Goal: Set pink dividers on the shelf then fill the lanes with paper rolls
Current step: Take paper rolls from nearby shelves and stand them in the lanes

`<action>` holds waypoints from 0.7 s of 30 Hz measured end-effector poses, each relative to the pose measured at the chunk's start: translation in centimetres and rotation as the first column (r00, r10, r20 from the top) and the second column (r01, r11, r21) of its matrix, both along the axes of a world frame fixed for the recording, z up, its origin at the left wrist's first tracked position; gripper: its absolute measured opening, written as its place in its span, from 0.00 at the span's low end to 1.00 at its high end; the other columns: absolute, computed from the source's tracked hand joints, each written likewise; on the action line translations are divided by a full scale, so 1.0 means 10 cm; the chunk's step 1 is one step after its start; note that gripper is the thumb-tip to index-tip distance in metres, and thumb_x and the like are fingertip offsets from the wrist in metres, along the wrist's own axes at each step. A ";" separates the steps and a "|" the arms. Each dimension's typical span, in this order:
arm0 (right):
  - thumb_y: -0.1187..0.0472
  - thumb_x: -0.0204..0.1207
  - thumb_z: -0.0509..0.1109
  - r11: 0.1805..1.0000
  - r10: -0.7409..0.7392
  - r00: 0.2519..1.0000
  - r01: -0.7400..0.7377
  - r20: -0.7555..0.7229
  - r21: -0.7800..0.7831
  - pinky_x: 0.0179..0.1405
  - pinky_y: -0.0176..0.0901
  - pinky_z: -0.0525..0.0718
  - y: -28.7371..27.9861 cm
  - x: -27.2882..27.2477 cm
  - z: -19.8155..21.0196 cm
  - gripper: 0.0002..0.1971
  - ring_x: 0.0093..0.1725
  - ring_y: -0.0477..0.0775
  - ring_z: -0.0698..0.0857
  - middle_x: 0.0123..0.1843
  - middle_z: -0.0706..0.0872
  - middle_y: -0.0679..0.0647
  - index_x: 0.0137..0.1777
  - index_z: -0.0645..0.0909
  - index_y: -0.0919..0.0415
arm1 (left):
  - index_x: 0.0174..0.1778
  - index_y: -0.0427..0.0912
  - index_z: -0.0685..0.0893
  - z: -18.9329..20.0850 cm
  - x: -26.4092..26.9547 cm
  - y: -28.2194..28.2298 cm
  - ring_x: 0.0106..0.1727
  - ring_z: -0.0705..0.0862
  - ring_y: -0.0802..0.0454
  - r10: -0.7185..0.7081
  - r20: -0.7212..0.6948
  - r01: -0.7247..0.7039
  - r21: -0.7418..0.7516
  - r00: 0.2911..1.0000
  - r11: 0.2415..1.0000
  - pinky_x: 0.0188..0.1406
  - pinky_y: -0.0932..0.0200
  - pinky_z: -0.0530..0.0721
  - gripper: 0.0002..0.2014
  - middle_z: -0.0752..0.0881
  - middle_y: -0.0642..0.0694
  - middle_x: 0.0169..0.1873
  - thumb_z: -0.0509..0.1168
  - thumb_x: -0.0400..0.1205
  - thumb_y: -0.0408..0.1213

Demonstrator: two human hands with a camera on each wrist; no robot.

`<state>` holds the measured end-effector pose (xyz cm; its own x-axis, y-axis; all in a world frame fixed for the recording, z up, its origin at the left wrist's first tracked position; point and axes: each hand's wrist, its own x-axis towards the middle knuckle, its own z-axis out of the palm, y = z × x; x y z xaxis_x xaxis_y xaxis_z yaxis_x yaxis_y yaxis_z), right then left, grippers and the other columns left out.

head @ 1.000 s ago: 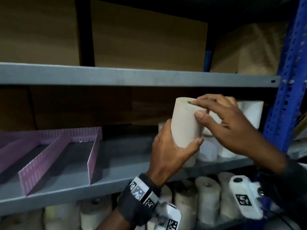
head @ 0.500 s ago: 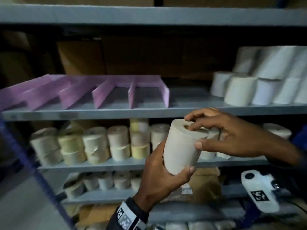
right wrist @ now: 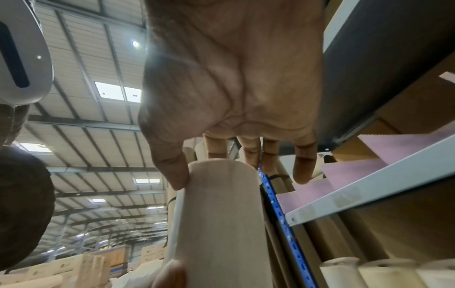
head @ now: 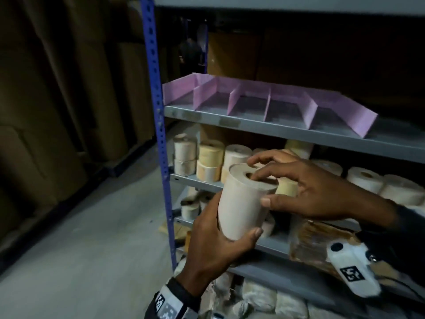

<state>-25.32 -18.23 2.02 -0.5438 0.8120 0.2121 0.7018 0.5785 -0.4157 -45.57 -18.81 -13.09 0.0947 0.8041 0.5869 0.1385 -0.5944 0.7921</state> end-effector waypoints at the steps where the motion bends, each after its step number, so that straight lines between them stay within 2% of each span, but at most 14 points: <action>1: 0.43 0.73 0.76 1.000 0.013 1.000 -0.013 0.013 -0.001 0.76 0.55 0.72 0.07 -0.11 0.01 0.19 0.80 0.41 0.65 0.76 0.71 0.33 0.64 0.83 0.41 | 0.76 0.66 0.75 0.00 -0.09 0.03 0.60 0.89 0.53 0.018 0.013 -0.018 0.005 1.000 1.000 0.48 0.50 0.91 0.36 0.87 0.60 0.63 0.80 0.72 0.63; 4: 0.44 0.73 0.75 0.997 0.070 0.997 -0.071 0.041 0.015 0.76 0.52 0.72 0.36 -0.44 0.04 0.20 0.80 0.40 0.63 0.75 0.70 0.31 0.65 0.84 0.42 | 0.74 0.68 0.76 0.02 -0.38 0.25 0.59 0.90 0.54 0.054 0.039 -0.055 0.020 0.998 0.998 0.47 0.52 0.91 0.34 0.88 0.60 0.62 0.79 0.72 0.65; 6: 0.45 0.71 0.74 0.994 0.100 0.994 -0.101 0.041 0.038 0.77 0.49 0.72 0.58 -0.63 0.04 0.20 0.81 0.39 0.62 0.75 0.70 0.31 0.64 0.85 0.44 | 0.74 0.66 0.76 0.02 -0.57 0.45 0.60 0.89 0.54 0.072 0.025 -0.072 0.021 0.997 0.997 0.47 0.49 0.91 0.35 0.88 0.60 0.63 0.80 0.72 0.63; 8: 0.47 0.72 0.74 0.988 0.131 0.991 -0.133 0.034 0.074 0.76 0.51 0.71 0.80 -0.82 0.05 0.20 0.81 0.40 0.63 0.75 0.70 0.32 0.64 0.86 0.45 | 0.77 0.64 0.76 0.05 -0.76 0.64 0.63 0.89 0.55 0.086 0.009 -0.086 0.002 0.996 0.996 0.50 0.49 0.91 0.36 0.87 0.60 0.65 0.81 0.73 0.61; 11: 0.48 0.73 0.74 0.970 0.190 0.981 -0.194 0.039 0.144 0.75 0.52 0.73 1.14 -1.06 0.08 0.20 0.80 0.44 0.64 0.76 0.71 0.35 0.66 0.85 0.48 | 0.79 0.66 0.74 0.16 -1.03 0.95 0.65 0.87 0.60 0.100 -0.014 -0.100 -0.001 0.995 0.995 0.54 0.53 0.90 0.39 0.85 0.63 0.68 0.80 0.72 0.63; 14: 0.54 0.73 0.76 0.949 0.214 0.977 -0.213 0.020 0.231 0.72 0.53 0.75 1.46 -1.28 0.10 0.19 0.77 0.46 0.69 0.73 0.76 0.43 0.63 0.87 0.55 | 0.79 0.64 0.72 0.21 -1.23 1.29 0.69 0.83 0.64 0.167 -0.110 -0.165 0.024 0.980 0.986 0.61 0.66 0.84 0.39 0.83 0.65 0.70 0.79 0.73 0.63; 16: 0.56 0.73 0.76 0.956 0.178 0.983 -0.160 -0.051 0.246 0.67 0.52 0.79 1.66 -1.37 0.14 0.18 0.73 0.44 0.74 0.70 0.79 0.45 0.62 0.87 0.59 | 0.80 0.56 0.73 0.27 -1.33 1.47 0.71 0.78 0.69 0.272 -0.179 -0.265 0.061 0.946 0.962 0.65 0.73 0.78 0.39 0.80 0.62 0.72 0.76 0.74 0.63; 18: 0.56 0.73 0.74 0.966 0.136 0.983 -0.105 -0.123 0.237 0.63 0.48 0.83 1.84 -1.44 0.21 0.18 0.71 0.43 0.77 0.69 0.80 0.44 0.61 0.88 0.60 | 0.79 0.49 0.75 0.32 -1.39 1.61 0.73 0.74 0.71 0.381 -0.231 -0.344 0.187 0.895 0.920 0.70 0.77 0.71 0.34 0.78 0.57 0.72 0.72 0.79 0.58; 19: 0.56 0.72 0.74 0.966 0.121 0.983 -0.086 -0.135 0.242 0.62 0.46 0.83 1.92 -1.46 0.26 0.18 0.70 0.43 0.77 0.68 0.80 0.44 0.61 0.88 0.60 | 0.79 0.46 0.76 0.33 -1.41 1.67 0.73 0.75 0.66 0.435 -0.244 -0.367 0.277 0.867 0.888 0.73 0.74 0.70 0.31 0.79 0.53 0.72 0.71 0.81 0.53; 21: 0.56 0.72 0.73 0.962 0.085 0.987 -0.046 -0.137 0.271 0.62 0.44 0.83 2.10 -1.51 0.36 0.18 0.69 0.43 0.78 0.67 0.80 0.44 0.61 0.88 0.60 | 0.78 0.42 0.78 0.31 -1.48 1.83 0.74 0.79 0.51 0.499 -0.247 -0.375 0.413 0.831 0.830 0.74 0.63 0.75 0.27 0.81 0.44 0.72 0.70 0.82 0.45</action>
